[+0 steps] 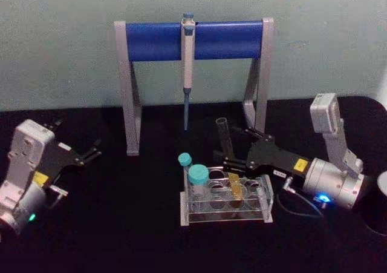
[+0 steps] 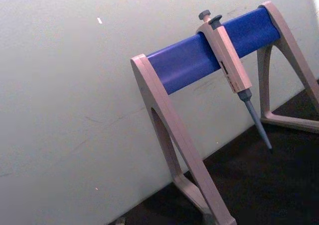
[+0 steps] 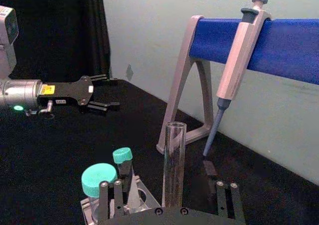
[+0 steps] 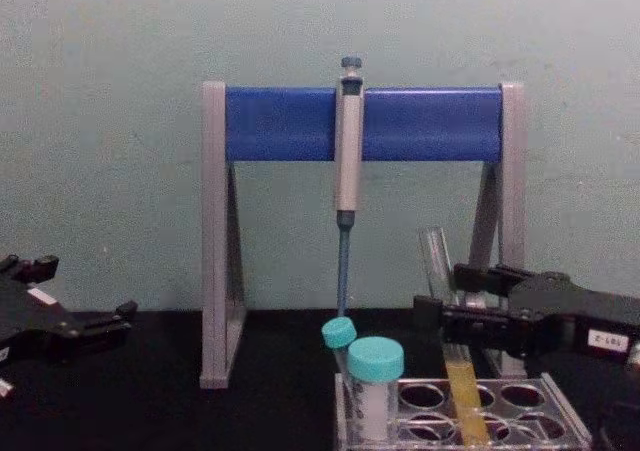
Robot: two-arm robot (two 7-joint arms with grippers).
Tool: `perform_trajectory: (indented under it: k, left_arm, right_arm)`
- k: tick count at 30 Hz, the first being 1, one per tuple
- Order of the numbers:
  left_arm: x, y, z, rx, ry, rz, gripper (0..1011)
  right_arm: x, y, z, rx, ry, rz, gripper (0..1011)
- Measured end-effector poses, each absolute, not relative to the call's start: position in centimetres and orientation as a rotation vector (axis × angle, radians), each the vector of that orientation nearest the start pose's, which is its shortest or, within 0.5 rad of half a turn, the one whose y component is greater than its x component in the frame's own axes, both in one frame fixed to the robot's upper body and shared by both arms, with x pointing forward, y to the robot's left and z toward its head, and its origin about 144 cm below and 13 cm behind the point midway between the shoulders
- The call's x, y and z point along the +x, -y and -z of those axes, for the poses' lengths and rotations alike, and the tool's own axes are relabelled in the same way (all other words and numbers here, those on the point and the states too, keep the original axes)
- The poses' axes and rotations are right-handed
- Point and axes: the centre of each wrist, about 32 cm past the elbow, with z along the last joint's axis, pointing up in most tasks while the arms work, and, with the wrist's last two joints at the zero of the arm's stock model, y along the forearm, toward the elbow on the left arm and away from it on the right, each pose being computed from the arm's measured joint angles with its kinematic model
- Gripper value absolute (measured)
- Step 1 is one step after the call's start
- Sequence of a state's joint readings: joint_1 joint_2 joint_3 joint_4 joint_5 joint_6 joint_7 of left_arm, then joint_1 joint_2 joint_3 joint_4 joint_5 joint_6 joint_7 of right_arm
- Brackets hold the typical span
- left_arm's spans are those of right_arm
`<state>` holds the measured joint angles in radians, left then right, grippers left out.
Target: Pick up the test tube from the test tube rack, shake it, then place it back into the test tube rack.
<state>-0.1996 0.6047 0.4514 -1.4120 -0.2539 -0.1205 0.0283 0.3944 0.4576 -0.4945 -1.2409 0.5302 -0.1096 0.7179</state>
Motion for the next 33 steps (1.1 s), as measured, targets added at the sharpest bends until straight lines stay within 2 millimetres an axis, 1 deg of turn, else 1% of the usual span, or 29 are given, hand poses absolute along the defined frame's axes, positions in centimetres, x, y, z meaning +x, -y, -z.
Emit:
perform_trajectory:
  k: [1,5,16,26,30,33]
  left_arm:
    - [48.9,-31.0,-114.0,0.304,0.285,-1.248,1001]
    - [48.9,-31.0,-114.0,0.304,0.285,-1.248,1001]
    - [48.9,-31.0,-114.0,0.305,0.285,-1.248,1001]
    - [48.9,-31.0,-114.0,0.304,0.285,-1.248,1001]
    - [48.9,-31.0,-114.0,0.304,0.285,-1.248,1001]
    - [48.9,-31.0,-114.0,0.304,0.285,-1.248,1001]
  right_arm:
    - [54.5,27.4,-115.4,-0.052,0.006,0.582,907]
    - [54.5,27.4,-115.4,-0.052,0.006,0.582,998]
    - [54.5,27.3,-115.4,-0.05,0.008,0.582,1000]
    - [53.2,27.8,-116.3,0.117,0.102,0.641,1000]
    - [52.4,27.9,-116.9,0.17,0.141,0.724,1000]
    - [51.6,27.8,-117.3,0.153,0.166,0.863,1000]
